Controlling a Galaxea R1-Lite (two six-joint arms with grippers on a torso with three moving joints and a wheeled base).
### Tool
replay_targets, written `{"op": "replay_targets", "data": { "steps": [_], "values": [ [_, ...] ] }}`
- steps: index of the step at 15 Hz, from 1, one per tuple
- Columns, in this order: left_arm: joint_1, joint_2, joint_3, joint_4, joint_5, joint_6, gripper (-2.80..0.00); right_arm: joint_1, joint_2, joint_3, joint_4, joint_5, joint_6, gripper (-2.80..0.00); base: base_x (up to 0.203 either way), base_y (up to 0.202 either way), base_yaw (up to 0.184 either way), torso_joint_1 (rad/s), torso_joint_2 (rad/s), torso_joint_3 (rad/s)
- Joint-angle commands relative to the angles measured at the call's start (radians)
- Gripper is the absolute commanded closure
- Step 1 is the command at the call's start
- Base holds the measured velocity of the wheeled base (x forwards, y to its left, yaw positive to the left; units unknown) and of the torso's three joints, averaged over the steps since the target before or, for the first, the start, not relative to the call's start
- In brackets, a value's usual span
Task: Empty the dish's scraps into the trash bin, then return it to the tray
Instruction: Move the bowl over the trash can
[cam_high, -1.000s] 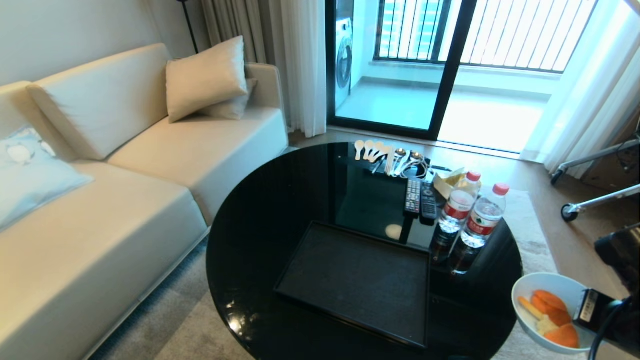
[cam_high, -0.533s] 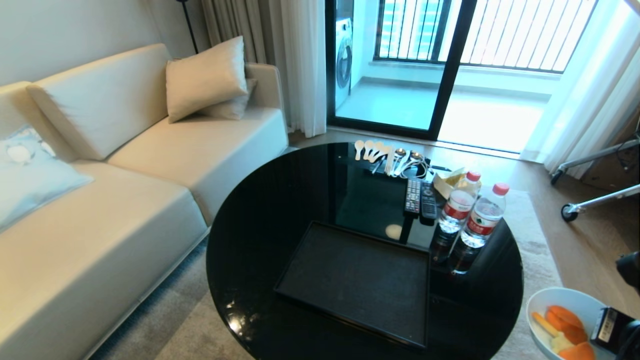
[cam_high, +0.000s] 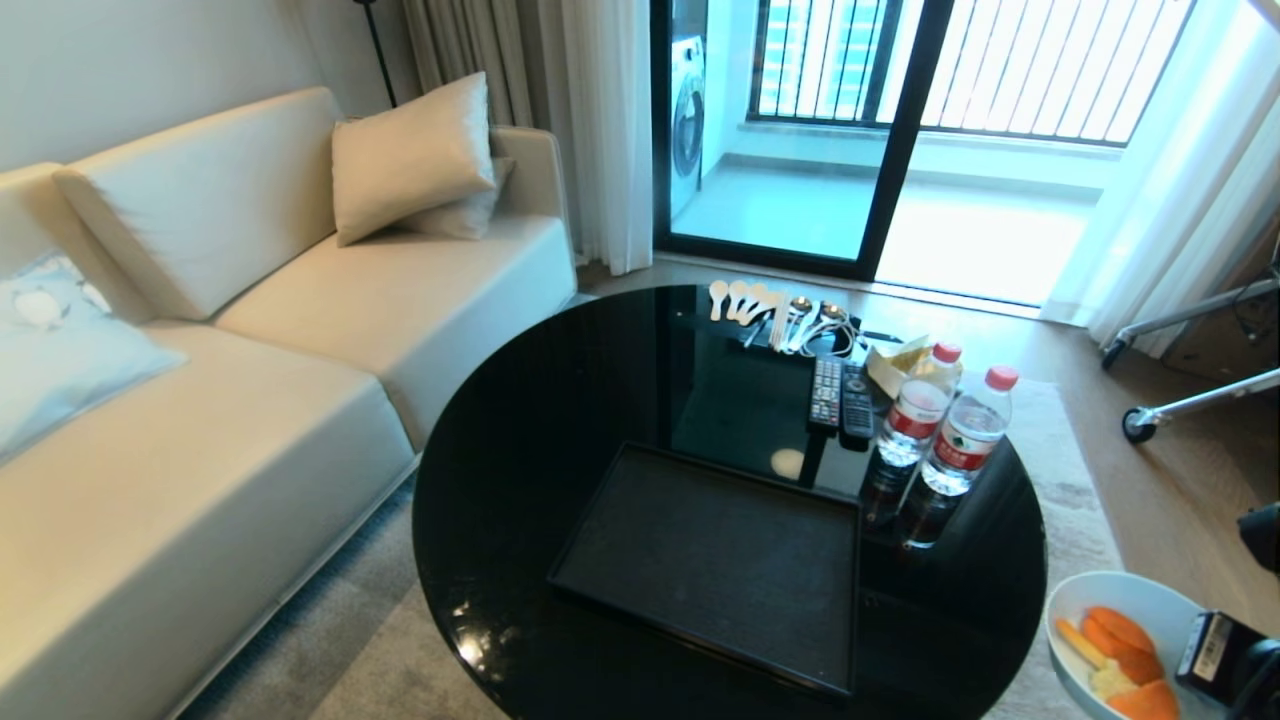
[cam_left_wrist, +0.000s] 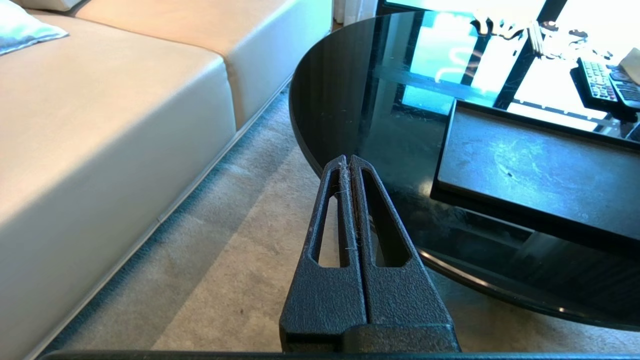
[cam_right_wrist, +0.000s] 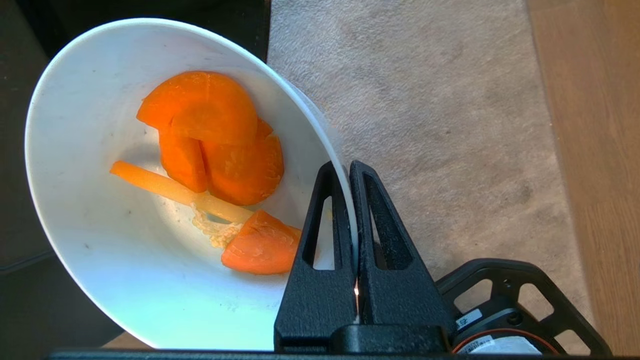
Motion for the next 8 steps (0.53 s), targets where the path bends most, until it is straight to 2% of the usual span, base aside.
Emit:
{"op": "replay_targets", "data": {
  "steps": [1,8],
  "values": [
    [0.0,0.0,0.0,0.0,0.0,-0.001,0.0,0.001,0.018,-0.006,0.002,0.003,0.007,0.0,0.0,0.0,0.0,0.0,0.0,0.0],
    [0.0,0.0,0.0,0.0,0.0,-0.001,0.0,0.001,0.019,-0.012,-0.002,0.014,0.01,0.0,0.0,0.0,0.0,0.0,0.0,0.0]
  ]
}}
